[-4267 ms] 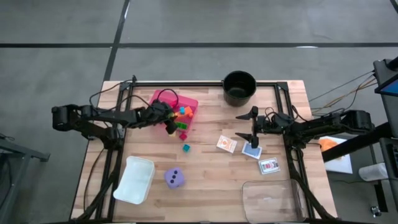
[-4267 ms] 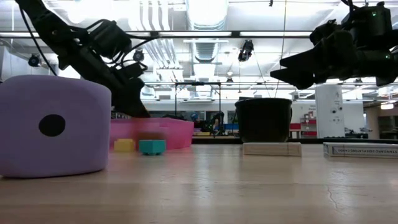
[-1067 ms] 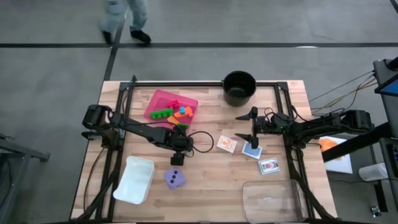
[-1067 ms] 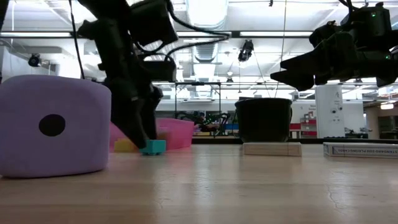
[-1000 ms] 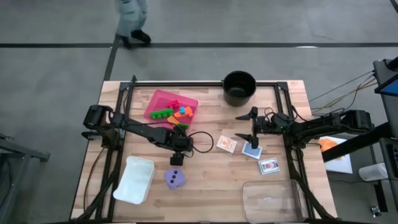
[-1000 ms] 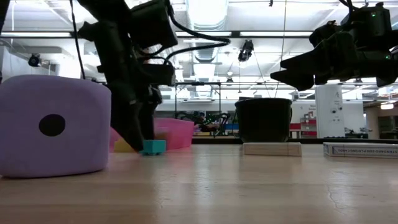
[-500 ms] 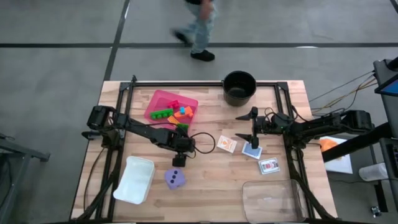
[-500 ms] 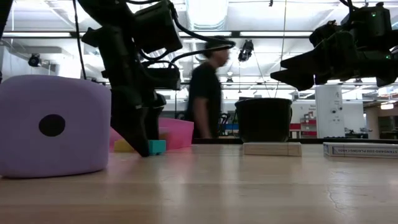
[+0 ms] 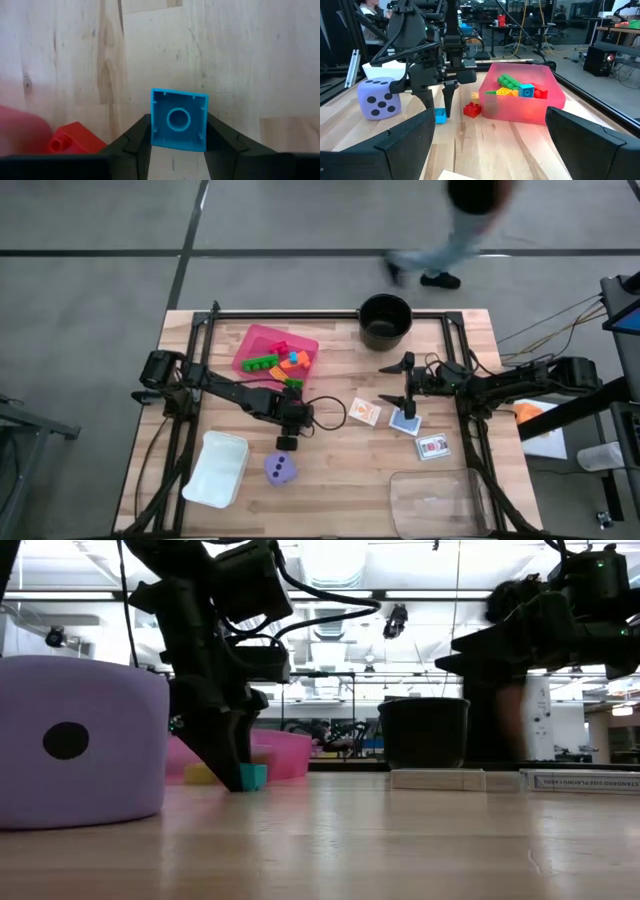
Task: Pick & Place Toys
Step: Put the blue game piece into the red bin
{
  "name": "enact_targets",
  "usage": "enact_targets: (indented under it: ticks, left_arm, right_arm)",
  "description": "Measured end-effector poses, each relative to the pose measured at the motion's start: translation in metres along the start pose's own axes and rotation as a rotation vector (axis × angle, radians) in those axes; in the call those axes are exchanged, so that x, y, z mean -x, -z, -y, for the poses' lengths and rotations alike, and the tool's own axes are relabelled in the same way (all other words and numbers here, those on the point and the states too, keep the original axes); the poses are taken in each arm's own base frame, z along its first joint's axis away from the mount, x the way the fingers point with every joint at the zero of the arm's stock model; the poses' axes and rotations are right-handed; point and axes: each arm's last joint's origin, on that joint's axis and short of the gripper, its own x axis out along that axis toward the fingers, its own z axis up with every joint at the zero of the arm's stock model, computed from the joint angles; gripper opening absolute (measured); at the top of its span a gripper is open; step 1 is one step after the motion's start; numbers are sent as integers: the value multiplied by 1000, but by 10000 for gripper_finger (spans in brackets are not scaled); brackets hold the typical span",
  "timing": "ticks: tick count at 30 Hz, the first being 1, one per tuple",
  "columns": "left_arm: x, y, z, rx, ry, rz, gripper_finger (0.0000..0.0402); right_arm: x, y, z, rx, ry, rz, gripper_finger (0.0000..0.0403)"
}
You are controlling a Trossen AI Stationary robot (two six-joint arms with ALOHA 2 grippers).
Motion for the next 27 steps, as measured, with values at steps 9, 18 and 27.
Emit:
enact_targets:
  ticks: [9,18,27]
  left_arm:
    - [16,-9,-3,7,-19,117,134]
    - [31,-31,-4,29,15,572,134]
    - [24,-8,-11,100,37,954,134]
  right_arm:
    - [0,1,0,-1,0,-6,378]
    - [0,1,-1,-1,-8,-11,378]
    - [0,1,-2,-4,-14,-12,378]
